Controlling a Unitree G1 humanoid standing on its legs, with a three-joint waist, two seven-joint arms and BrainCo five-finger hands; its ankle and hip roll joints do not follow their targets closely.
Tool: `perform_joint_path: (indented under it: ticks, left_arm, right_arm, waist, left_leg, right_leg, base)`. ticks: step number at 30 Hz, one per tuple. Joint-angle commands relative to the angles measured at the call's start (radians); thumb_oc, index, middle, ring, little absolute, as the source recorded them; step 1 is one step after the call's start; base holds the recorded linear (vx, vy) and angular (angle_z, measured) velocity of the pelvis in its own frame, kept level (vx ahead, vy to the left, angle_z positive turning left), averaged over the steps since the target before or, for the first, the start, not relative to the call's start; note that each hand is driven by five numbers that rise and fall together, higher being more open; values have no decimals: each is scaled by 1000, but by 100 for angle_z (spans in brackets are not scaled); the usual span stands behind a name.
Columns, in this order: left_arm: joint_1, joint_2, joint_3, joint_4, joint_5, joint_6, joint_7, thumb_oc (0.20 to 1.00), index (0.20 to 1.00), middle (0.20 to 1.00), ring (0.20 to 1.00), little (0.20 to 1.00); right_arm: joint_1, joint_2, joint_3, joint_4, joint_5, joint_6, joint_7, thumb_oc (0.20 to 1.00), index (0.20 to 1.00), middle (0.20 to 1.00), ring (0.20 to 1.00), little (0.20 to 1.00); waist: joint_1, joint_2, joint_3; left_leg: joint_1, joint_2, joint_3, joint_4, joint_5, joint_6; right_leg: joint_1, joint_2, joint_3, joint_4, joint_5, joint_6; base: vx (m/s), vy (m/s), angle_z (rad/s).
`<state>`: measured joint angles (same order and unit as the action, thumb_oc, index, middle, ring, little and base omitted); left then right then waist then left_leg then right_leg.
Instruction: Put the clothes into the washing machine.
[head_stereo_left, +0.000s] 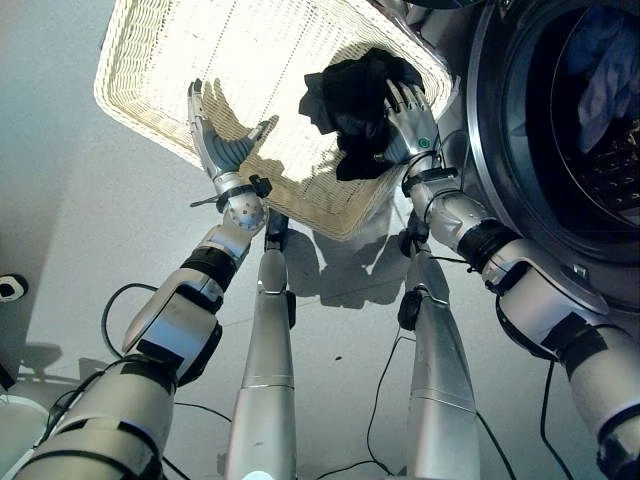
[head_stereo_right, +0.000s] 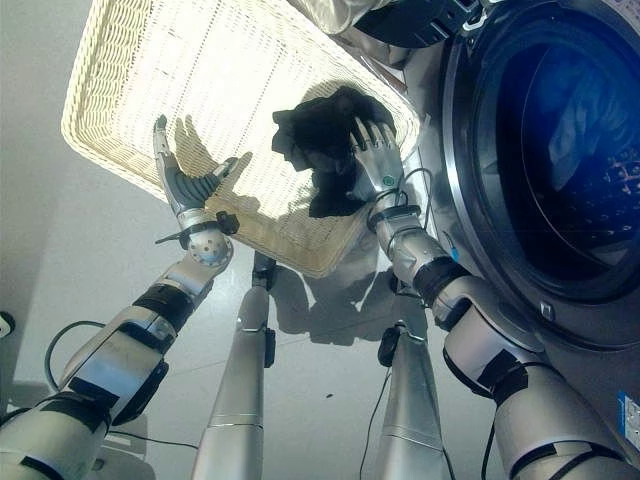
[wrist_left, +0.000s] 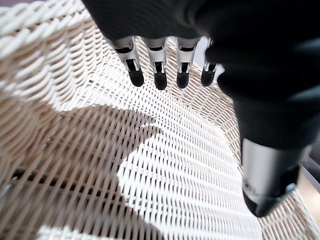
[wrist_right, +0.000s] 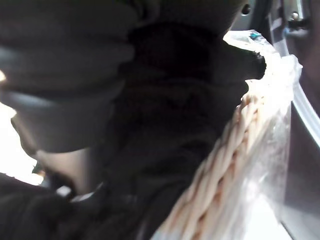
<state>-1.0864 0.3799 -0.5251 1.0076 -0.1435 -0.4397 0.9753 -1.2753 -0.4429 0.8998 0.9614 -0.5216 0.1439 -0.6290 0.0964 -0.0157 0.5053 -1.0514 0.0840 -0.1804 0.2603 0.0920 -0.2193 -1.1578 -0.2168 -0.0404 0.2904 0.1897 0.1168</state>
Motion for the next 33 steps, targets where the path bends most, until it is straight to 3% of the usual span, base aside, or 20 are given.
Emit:
perform_joint_path:
  ticks: [1,11,17,18,21,24,25,28,33]
  left_arm:
    - [-51,-9,29,-12,-8,-51,15,1000,1000,1000,1000,1000]
    - [-40,-24,30,-33,12,-45,15,1000,1000,1000,1000,1000]
    - [-31,-29,24,-50,18,-35,18,1000,1000,1000,1000,1000]
    - [-24,-30,30,-52,25,-31,17,1000,1000,1000,1000,1000]
    - [-9,-29,42,-54,46,-20,9,1000,1000,1000,1000,1000]
    - [2,-25,49,-60,86,9,19,1000,1000,1000,1000,1000]
    - [10,-19,55,-63,85,16,21,1000,1000,1000,1000,1000]
    - [29,-9,68,-65,75,16,25,1000,1000,1000,1000,1000]
    - [47,10,87,-64,63,17,34,1000,1000,1000,1000,1000]
  right_arm:
    - [-18,29,65,63,-33,18,81,200,200,200,200,200]
    - [-31,38,44,51,-4,5,44,200,200,200,200,200]
    - [-13,40,-11,19,220,-49,-13,200,200,200,200,200]
    - [11,46,-68,-14,337,-93,-41,200,200,200,200,200]
    - [64,58,-178,-89,504,-152,-111,200,200,200,200,200]
    - [125,68,-281,-191,671,-263,-118,200,200,200,200,200]
    - [164,66,-329,-254,740,-336,-106,200,200,200,200,200]
    - [241,68,-422,-340,904,-459,-53,200,200,200,200,200]
    - [334,58,-518,-389,1091,-559,43,200,200,200,200,200]
  waist:
    - [-15,59,15]
    - [-10,62,15]
    - [-13,69,15]
    - [-18,69,15]
    - [-29,67,15]
    - [-46,59,15]
    - [-58,53,15]
    - [-80,43,15]
    - [-106,27,15]
  left_leg:
    - [-30,-74,40,-19,76,144]
    - [-34,-74,36,-16,78,143]
    - [-39,-74,38,-15,77,142]
    - [-40,-73,39,-14,77,141]
    - [-40,-69,46,-11,72,140]
    - [-42,-62,55,-9,67,137]
    - [-41,-60,62,-8,66,135]
    - [-39,-52,72,-2,62,131]
    - [-34,-42,86,1,59,128]
  right_leg:
    - [20,18,-69,7,16,28]
    - [16,14,-69,6,23,32]
    - [5,14,-60,9,25,31]
    - [1,16,-55,12,25,29]
    - [-2,18,-47,17,20,27]
    - [-11,22,-37,22,18,26]
    - [-13,26,-31,20,19,25]
    - [-16,32,-19,25,14,24]
    - [-16,40,-6,29,12,24]
  base:
    - [11,-21,7]
    - [9,-5,3]
    - [0,0,0]
    - [0,0,0]
    - [12,47,1]
    - [13,71,2]
    - [11,91,3]
    - [8,75,-3]
    - [1,46,-4]
